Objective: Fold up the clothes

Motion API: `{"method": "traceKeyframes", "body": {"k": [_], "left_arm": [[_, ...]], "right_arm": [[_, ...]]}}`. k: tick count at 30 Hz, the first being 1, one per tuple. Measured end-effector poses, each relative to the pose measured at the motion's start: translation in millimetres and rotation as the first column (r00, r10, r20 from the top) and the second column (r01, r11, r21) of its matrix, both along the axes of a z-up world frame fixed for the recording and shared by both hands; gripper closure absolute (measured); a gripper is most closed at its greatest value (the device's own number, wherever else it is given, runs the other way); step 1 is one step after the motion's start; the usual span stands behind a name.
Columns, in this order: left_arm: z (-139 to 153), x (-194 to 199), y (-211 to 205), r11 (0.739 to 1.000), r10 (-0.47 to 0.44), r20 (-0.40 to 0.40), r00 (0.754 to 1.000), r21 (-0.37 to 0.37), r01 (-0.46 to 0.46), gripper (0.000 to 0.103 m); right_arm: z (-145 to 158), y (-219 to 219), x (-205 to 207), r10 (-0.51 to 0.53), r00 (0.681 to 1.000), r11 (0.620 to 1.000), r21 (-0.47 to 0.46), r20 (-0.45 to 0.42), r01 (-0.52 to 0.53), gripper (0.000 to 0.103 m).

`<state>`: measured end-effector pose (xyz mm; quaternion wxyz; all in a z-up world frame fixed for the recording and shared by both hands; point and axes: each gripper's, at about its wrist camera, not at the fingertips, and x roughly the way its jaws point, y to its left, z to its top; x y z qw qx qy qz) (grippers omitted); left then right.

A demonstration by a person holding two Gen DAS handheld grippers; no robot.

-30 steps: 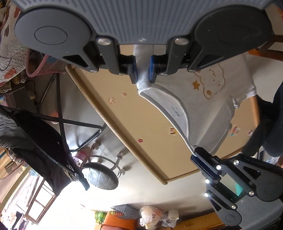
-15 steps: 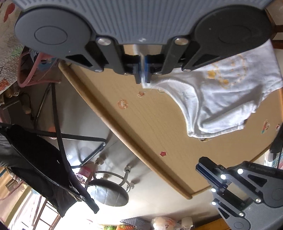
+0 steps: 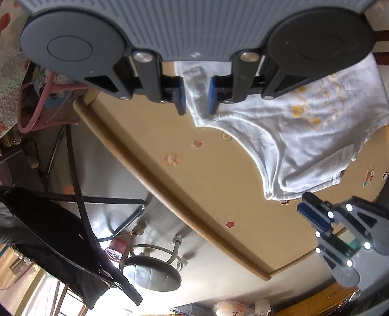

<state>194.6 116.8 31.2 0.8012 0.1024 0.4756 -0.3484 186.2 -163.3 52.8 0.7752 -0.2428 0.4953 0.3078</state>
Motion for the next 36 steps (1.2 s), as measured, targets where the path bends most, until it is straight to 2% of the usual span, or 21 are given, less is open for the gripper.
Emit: {"method": "traceKeyframes", "body": {"k": [6,11,16,22,25,29,30,31,33,36], "left_arm": [[-12,-12,-7,0.999,0.012,-0.007,1.0,0.036,-0.011,0.088],[-15,-13,-7,0.995,0.058,0.01,0.998,0.075,-0.058,0.086],[-15,-13,-11,0.991,0.085,0.016,0.996,0.105,-0.086,0.068],[-17,-9,-14,0.986,0.111,0.002,0.994,0.124,-0.11,0.062],[-17,-9,-17,0.984,0.101,0.004,0.995,0.145,-0.1,0.068],[-15,-10,-22,0.98,0.08,0.009,0.997,0.181,-0.08,0.071],[-15,-10,-22,0.981,0.078,0.008,0.997,0.18,-0.078,0.076],[-14,-11,-22,0.981,0.072,0.01,0.997,0.178,-0.073,0.088],[-13,-12,-23,0.982,0.066,0.015,0.998,0.178,-0.068,0.095],[-14,-13,-22,0.983,0.058,0.016,0.998,0.175,-0.06,0.1]], "right_arm": [[-2,-8,-12,-0.038,0.999,0.999,0.013,0.021,0.037,0.072],[-7,-17,-18,-0.067,0.998,0.998,0.011,0.024,0.066,0.07],[-10,-23,-22,-0.082,0.996,0.996,0.018,0.031,0.082,0.07],[-13,-28,-23,-0.106,0.994,0.994,0.027,0.038,0.105,0.069],[-14,-31,-24,-0.117,0.992,0.993,0.026,0.039,0.116,0.069],[-17,-34,-25,-0.127,0.991,0.992,0.015,0.041,0.127,0.069],[-18,-35,-25,-0.128,0.991,0.992,0.011,0.041,0.128,0.069],[-19,-36,-25,-0.129,0.991,0.992,0.008,0.041,0.129,0.069],[-20,-37,-26,-0.129,0.991,0.992,0.008,0.038,0.129,0.069],[-20,-38,-28,-0.13,0.991,0.992,0.012,0.036,0.129,0.069]]}}
